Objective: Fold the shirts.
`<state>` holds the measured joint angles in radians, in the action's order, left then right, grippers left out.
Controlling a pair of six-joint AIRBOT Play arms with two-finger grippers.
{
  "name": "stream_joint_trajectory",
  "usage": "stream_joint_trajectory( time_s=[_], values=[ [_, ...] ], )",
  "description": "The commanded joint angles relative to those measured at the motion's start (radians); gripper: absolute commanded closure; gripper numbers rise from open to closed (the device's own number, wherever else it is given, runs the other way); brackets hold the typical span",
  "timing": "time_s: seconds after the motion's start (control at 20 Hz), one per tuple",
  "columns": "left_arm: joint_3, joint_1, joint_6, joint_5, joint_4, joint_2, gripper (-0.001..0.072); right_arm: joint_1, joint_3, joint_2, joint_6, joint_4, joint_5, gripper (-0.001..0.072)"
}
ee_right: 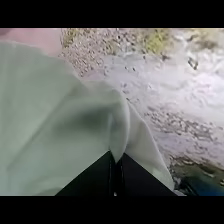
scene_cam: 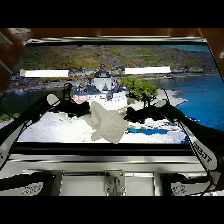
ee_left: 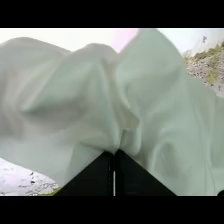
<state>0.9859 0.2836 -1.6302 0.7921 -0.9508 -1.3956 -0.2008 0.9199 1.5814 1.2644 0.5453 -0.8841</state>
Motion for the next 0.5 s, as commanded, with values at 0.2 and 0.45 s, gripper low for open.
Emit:
stream_joint_trajectory(
  time_s=[0.2,0.45],
  values=[
    [0.216,-0.003,0.247,-0.007,-0.021,0.319,0.0669,0.146,0.246,-0.31,-0.166,-0.017,-0.068,0.0643],
    [0.455,-0.003,0.247,-0.006,-0.07,0.533,0.0667,0.251,0.49,-0.621,-0.162,-0.011,-0.051,0.0643]
  ],
)
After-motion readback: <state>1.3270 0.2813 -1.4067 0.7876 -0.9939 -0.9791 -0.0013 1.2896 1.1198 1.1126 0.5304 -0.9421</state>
